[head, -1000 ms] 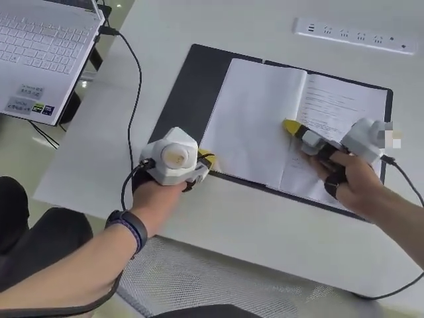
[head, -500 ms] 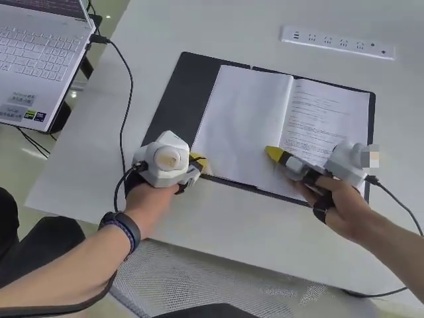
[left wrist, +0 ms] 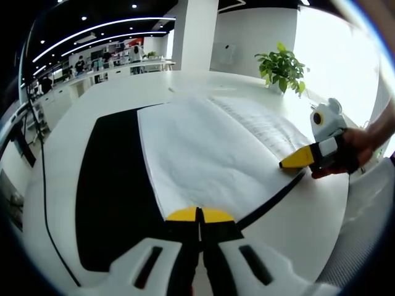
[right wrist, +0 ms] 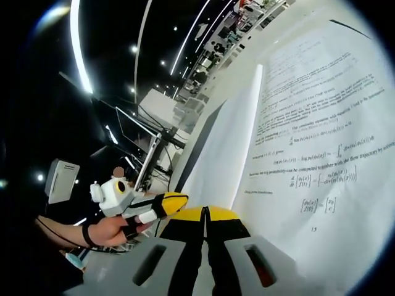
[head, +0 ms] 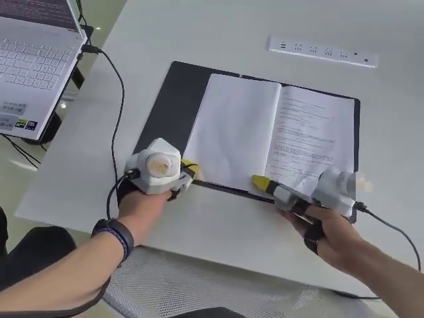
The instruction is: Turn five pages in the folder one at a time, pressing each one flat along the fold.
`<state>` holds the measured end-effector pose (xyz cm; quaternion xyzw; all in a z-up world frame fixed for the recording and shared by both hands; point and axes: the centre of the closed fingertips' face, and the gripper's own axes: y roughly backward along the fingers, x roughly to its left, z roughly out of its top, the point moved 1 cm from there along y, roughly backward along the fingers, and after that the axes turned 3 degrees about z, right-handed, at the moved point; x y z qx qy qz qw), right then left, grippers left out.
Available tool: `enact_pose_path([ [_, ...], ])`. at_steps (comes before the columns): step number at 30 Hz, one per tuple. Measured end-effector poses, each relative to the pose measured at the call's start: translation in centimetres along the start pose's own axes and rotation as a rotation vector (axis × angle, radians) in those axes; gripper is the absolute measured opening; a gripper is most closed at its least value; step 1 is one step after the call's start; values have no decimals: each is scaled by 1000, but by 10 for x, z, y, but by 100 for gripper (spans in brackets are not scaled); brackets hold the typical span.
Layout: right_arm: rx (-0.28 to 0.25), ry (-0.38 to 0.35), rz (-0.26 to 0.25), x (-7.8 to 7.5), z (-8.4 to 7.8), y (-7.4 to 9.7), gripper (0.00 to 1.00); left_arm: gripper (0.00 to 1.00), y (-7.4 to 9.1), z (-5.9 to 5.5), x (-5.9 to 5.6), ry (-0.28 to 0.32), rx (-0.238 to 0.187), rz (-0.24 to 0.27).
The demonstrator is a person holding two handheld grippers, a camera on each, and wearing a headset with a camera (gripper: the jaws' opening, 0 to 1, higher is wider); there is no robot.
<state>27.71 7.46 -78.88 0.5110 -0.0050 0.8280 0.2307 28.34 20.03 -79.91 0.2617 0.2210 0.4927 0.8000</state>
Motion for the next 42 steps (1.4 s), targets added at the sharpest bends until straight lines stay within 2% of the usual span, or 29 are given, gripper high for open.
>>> enact_pose_path([
  [4, 3, -9, -11, -2, -2, 3, 0, 0, -3, -2, 2, -2, 0, -2],
  [9, 37, -3, -16, -3, -15, 8, 0, 0, -4, -3, 3, -2, -4, -4],
  [16, 27, 4, -24, -1, -20, 13, 0, 0, -8, -4, 5, -1, 7, -5],
  [23, 6, 20, -27, 3, -13, 18, 0, 0, -10, -5, 6, -11, 29, -8],
  [28, -24, 34, -28, 8, -6, 25, 0, 0, -11, -4, 6, 35, 52, -13],
  [30, -43, 24, -30, 9, -2, 29, 0, 5, -10, -4, 2, 38, 59, -37],
  [32, -75, 23, -32, 12, 4, 34, 0, 9, -7, 0, -1, 54, 46, -50],
  [37, -83, 79, -72, 10, 11, 46, 3, 12, 3, 15, -2, 54, 6, -38],
  [42, -144, 61, -91, 4, 24, 62, 4, 15, 13, 22, -4, 72, -15, -36],
])
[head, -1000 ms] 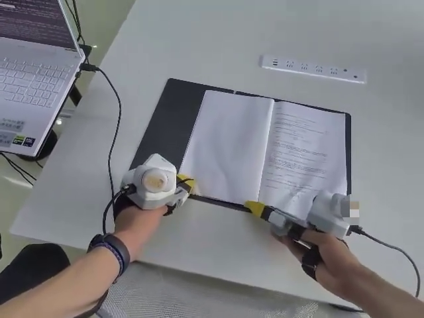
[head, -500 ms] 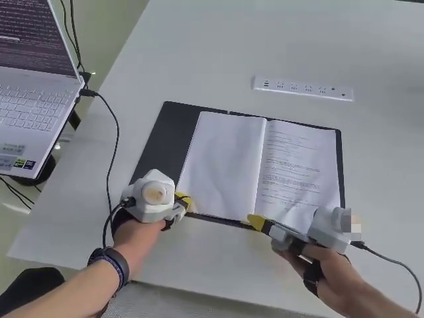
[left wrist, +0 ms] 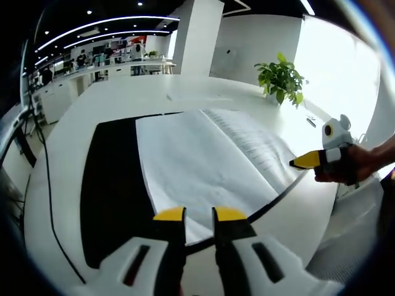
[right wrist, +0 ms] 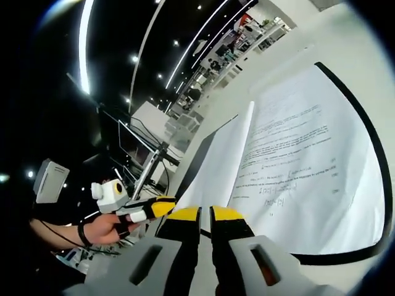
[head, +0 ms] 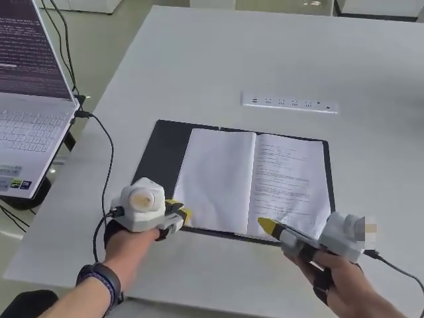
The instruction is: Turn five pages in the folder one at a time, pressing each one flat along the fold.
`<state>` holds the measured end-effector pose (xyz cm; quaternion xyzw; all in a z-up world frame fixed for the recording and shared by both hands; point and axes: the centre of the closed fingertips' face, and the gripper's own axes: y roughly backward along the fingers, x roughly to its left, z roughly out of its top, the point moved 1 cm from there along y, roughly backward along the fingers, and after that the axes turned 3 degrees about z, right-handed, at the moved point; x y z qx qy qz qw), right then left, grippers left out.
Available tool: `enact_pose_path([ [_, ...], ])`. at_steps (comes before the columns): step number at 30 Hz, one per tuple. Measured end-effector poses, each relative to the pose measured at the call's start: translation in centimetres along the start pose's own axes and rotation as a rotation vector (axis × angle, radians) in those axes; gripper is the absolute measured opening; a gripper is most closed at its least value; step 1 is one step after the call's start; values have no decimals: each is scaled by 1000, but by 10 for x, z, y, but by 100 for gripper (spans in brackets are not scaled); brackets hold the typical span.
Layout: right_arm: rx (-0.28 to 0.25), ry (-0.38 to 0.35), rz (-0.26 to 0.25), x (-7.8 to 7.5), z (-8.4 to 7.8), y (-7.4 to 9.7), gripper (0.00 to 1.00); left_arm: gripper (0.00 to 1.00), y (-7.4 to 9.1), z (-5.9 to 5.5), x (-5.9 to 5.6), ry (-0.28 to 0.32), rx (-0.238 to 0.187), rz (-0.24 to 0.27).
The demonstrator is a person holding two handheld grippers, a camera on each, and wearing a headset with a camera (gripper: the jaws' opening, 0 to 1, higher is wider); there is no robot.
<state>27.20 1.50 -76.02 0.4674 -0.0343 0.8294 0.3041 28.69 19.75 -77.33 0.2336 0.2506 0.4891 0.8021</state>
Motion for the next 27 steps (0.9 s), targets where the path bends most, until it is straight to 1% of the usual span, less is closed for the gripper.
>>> enact_pose_path([
  [4, -4, 12, -24, -5, 6, 9, 7, 18, 8, 3, 0, 19, -16, 10],
  [7, -10, 33, -47, -8, 12, 17, 11, 22, 15, 8, -1, 20, -26, 12],
  [10, -10, 73, -70, -11, 20, 25, 13, 26, 21, 13, 0, 16, -36, 16],
  [13, -8, 97, -76, -10, 27, 33, 15, 31, 28, 20, 3, 33, -52, 22],
  [14, -9, 110, -79, -9, 30, 35, 16, 31, 30, 23, 3, 33, -63, 26],
  [17, -8, 151, -96, -9, 36, 42, 21, 34, 36, 28, 6, 23, -74, 35],
  [20, 12, 202, -121, -11, 40, 50, 24, 36, 44, 34, 7, 11, -89, 42],
  [21, 24, 225, -135, -14, 42, 54, 25, 37, 46, 35, 7, 4, -90, 45],
  [23, 34, 248, -144, -14, 44, 59, 27, 38, 49, 37, 8, -6, -93, 46],
  [24, 40, 261, -150, -14, 45, 62, 28, 39, 52, 40, 6, -16, -97, 46],
  [27, 60, 311, -164, -15, 49, 71, 32, 43, 60, 44, 7, -29, -105, 48],
])
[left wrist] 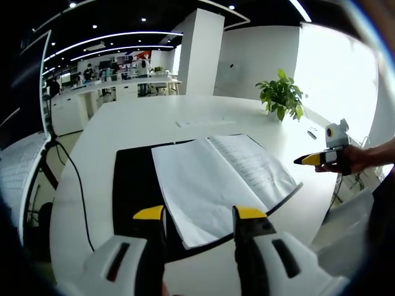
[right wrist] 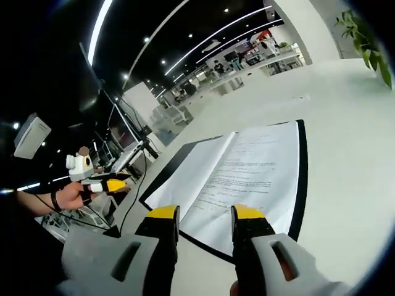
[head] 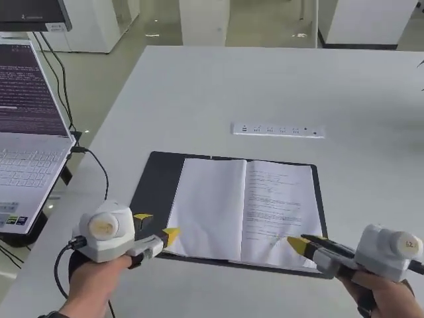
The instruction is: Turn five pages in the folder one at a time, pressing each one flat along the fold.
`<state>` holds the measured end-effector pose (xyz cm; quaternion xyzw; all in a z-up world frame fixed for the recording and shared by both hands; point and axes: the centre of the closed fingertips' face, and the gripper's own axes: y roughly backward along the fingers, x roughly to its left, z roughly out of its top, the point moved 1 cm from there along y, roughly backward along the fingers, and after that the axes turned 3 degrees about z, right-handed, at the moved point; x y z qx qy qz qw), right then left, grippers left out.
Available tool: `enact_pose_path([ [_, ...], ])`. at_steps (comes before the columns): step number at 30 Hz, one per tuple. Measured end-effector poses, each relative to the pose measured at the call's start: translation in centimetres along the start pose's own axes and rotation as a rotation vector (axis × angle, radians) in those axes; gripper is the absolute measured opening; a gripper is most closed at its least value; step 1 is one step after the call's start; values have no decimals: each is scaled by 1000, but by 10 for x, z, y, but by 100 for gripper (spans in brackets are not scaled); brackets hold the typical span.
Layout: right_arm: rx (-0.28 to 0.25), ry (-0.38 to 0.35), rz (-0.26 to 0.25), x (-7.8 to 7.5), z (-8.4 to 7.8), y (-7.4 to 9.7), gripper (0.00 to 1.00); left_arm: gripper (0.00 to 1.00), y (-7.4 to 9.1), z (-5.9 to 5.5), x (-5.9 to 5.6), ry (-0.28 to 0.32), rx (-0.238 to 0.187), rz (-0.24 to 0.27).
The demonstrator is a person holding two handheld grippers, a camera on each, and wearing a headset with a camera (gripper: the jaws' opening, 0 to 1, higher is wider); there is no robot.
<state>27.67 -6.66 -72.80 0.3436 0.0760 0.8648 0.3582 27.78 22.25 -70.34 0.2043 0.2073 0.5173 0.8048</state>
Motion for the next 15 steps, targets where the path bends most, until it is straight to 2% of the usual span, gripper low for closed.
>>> enact_pose_path([
  [8, -13, 100, -27, 0, 19, 27, 43, 51, 21, 22, 3, -52, -30, 10],
  [15, -32, 137, -54, 2, 30, 44, 50, 58, 35, 35, 5, -69, -50, 21],
])
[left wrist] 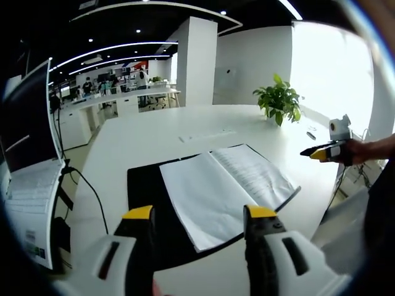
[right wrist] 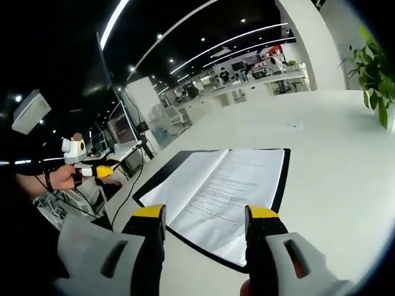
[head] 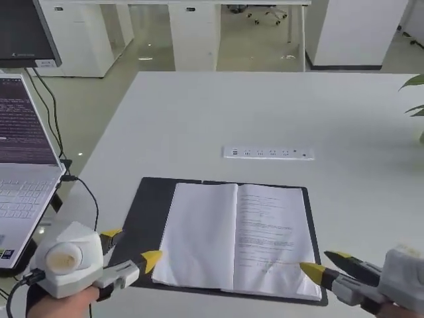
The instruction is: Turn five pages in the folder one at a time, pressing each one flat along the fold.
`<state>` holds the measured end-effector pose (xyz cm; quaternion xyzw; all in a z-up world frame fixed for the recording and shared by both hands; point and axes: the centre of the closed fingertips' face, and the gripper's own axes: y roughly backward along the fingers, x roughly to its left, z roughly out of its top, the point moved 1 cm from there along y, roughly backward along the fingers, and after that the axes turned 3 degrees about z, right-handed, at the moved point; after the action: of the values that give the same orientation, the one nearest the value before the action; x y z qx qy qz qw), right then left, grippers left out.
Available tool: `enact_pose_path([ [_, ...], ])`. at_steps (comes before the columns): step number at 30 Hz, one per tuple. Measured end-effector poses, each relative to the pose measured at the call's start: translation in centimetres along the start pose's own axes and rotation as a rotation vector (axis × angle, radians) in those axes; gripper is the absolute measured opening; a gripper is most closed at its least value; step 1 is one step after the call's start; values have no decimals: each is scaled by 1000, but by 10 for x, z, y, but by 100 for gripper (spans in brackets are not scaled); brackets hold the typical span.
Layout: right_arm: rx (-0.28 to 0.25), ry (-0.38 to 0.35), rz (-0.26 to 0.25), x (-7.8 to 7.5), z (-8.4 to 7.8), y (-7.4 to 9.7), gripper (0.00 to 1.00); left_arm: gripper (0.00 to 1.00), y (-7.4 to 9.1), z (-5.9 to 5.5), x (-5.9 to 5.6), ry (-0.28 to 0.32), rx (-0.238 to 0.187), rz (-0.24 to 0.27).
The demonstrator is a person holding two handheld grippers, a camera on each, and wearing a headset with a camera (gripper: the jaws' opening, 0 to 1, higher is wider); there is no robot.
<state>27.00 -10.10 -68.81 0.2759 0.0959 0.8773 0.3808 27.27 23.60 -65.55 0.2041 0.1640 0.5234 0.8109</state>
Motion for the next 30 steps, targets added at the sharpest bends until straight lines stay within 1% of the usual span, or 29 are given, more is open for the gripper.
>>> enact_pose_path([
  [3, -15, -11, -10, 1, 3, 6, 54, 61, 4, 2, 0, -3, 0, 1],
  [5, -20, -13, -16, 3, 3, 10, 58, 62, 7, 3, 1, 5, -7, 3],
  [9, -25, -15, -34, 3, 1, 16, 60, 65, 11, 3, 1, 7, -4, 7],
  [11, -15, -1, -39, 6, -2, 17, 61, 66, 14, 2, 1, 8, -1, 8],
  [13, 6, 15, -40, 7, -6, 18, 62, 67, 16, 3, 2, 4, 1, 10],
  [17, 18, 28, -45, 9, -7, 21, 65, 70, 20, 5, 4, 3, -5, 13],
  [21, 15, 40, -54, 13, -6, 26, 68, 72, 24, 6, 2, 12, -7, 12],
  [24, 6, 35, -55, 14, -6, 28, 69, 72, 26, 5, -3, 17, -1, 6],
  [27, -1, 22, -68, 15, -6, 32, 70, 73, 27, 4, -6, 23, -5, 1],
  [30, -14, 14, -79, 14, -4, 36, 70, 73, 25, 2, -10, 27, -3, -5],
])
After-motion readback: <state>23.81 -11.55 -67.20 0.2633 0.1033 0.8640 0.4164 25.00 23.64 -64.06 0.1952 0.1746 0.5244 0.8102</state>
